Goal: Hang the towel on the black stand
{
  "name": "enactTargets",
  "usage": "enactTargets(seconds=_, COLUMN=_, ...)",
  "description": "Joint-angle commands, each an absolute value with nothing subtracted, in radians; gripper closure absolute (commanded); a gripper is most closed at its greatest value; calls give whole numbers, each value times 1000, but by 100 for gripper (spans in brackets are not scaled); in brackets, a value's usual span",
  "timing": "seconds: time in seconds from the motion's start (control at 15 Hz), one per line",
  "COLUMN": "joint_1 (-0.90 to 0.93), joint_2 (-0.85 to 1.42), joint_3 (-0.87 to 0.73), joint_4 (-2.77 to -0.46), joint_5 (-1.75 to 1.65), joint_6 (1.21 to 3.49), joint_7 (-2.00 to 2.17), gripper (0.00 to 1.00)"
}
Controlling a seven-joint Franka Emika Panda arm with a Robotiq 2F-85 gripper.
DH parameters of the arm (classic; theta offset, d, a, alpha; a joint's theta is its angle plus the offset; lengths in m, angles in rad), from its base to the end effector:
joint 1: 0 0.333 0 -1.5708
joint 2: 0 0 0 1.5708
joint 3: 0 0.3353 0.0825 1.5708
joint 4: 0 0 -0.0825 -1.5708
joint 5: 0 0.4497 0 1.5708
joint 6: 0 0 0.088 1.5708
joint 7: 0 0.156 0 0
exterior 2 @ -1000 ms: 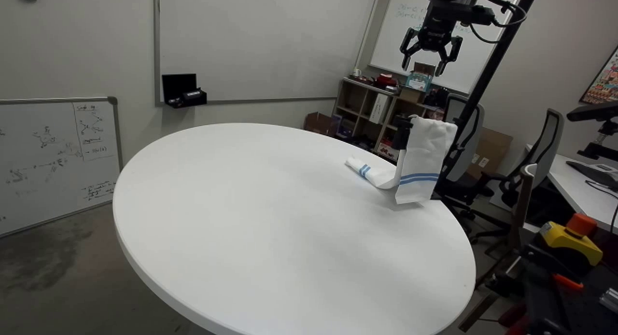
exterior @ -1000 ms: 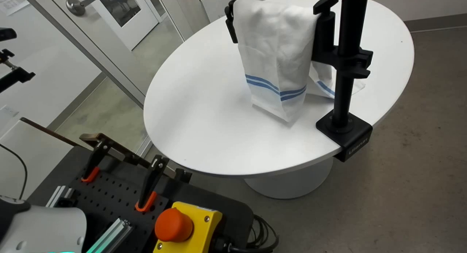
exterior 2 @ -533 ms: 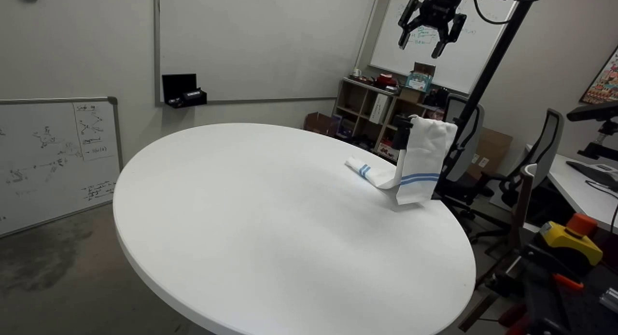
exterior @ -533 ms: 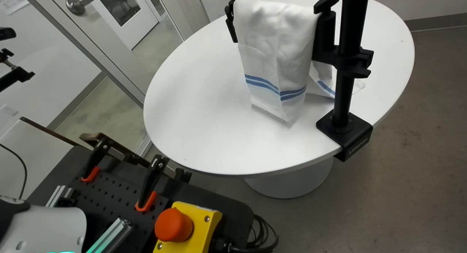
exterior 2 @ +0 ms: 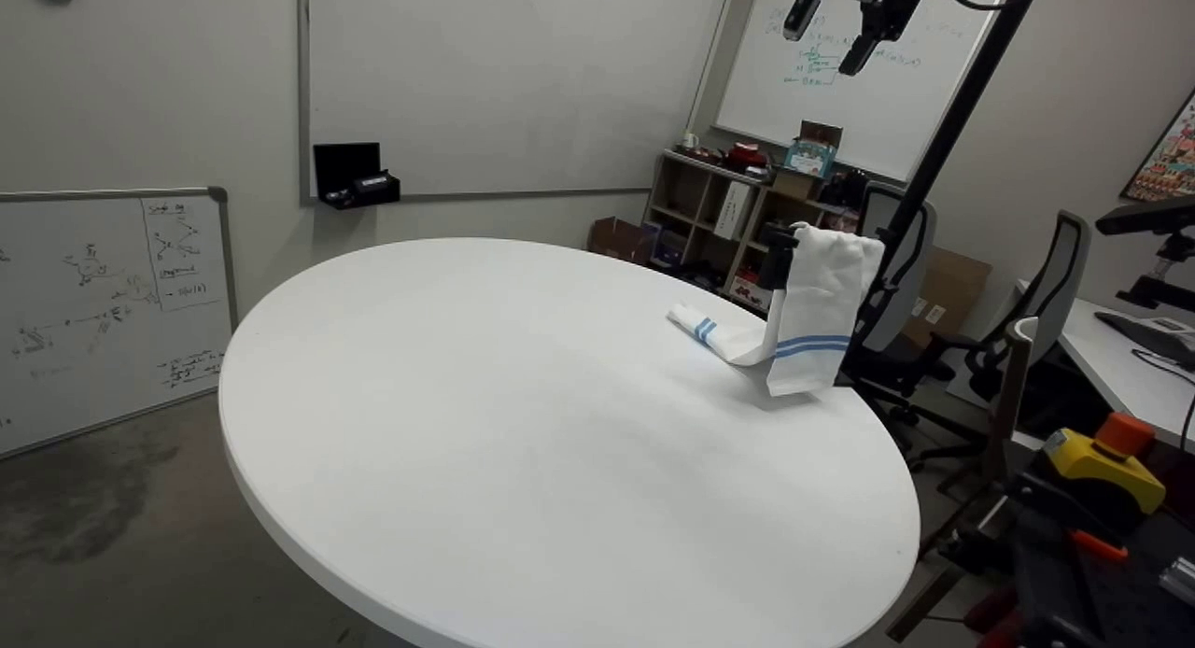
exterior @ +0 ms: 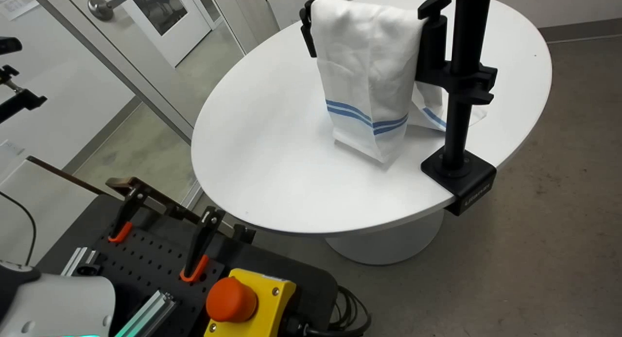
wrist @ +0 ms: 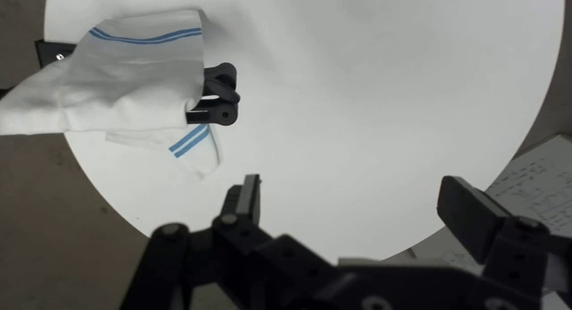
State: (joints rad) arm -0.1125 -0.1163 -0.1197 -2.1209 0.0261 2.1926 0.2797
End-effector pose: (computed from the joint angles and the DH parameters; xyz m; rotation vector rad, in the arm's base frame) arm 0.5856 -0.1372 0.4242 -2.9813 0.8021 -0.2882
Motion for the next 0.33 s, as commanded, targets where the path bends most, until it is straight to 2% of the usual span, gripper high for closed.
enactTargets(seconds=0.0, joint_1=-116, joint_2=-129, joint_3=-109, joint_4=-2126, joint_5=29, joint_6=2190, joint_7=276, gripper=0)
enactTargets(seconds=0.27, joint_1=-123, joint_2=-120, joint_3=-113, joint_4=-2127, joint_5=28, joint_6=2192, joint_7=276, gripper=0)
